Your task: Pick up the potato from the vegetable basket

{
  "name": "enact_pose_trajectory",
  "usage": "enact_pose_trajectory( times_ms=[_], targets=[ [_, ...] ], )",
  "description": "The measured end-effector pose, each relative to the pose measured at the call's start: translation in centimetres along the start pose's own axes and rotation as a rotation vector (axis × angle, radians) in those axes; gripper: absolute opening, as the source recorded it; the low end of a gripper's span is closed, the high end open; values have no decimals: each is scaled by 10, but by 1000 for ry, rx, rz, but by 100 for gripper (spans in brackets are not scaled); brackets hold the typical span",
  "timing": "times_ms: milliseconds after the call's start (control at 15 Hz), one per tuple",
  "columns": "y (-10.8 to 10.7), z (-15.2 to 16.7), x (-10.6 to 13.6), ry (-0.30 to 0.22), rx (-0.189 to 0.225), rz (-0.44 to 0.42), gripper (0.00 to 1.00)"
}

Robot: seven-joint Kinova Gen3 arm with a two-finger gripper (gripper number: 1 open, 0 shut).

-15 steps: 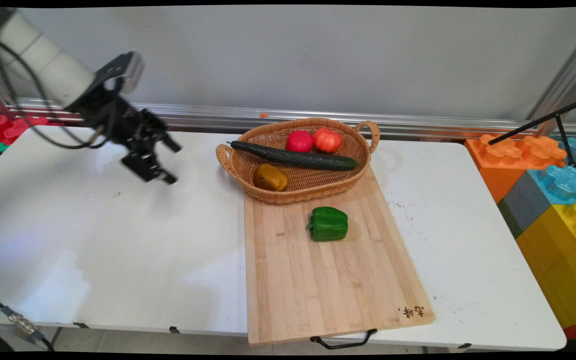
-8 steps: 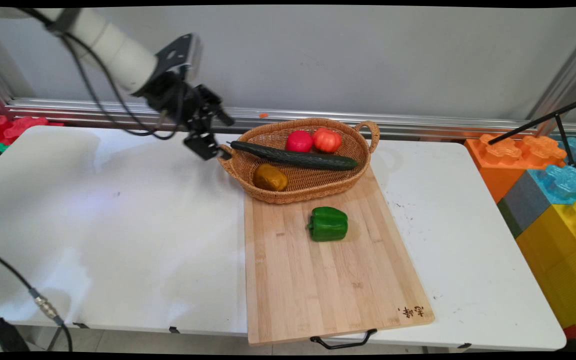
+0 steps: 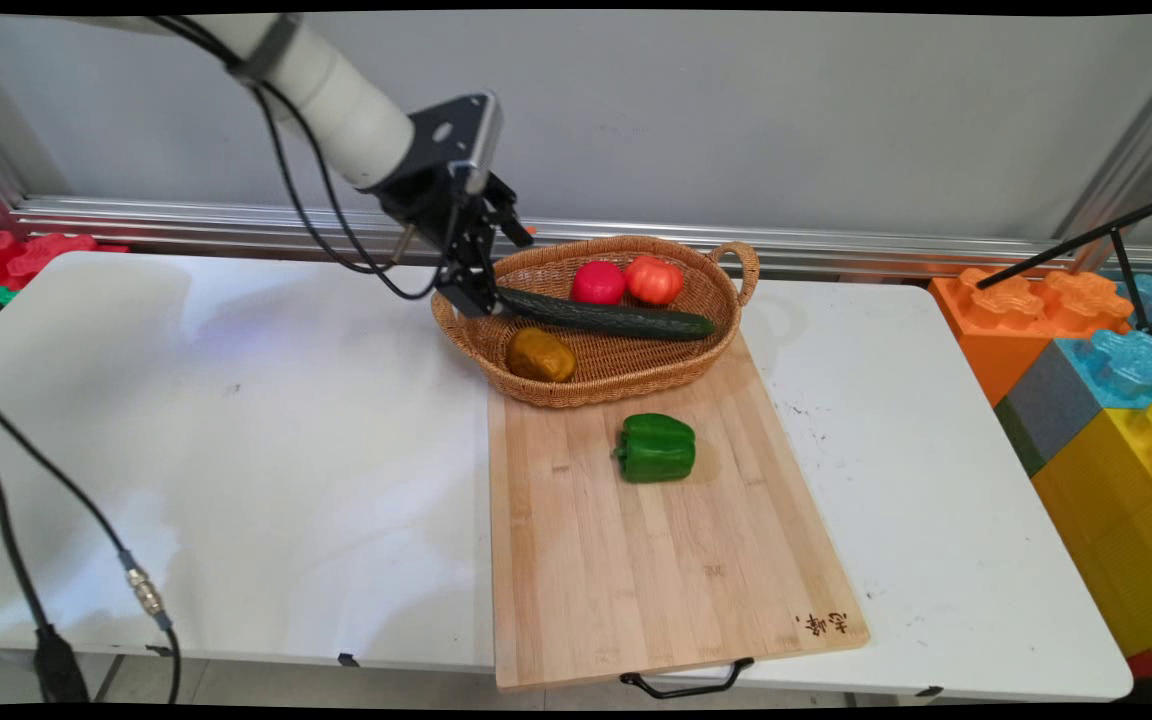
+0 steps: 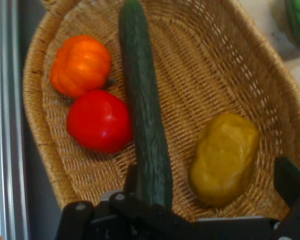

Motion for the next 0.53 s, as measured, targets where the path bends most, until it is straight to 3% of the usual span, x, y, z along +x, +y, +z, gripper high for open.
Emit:
enact_pose_trajectory(
  times_ms=[200, 533],
  targets=[
    [-9, 27, 10, -48, -34, 88, 100],
    [-17, 63, 17, -124, -101, 163, 100]
  ],
)
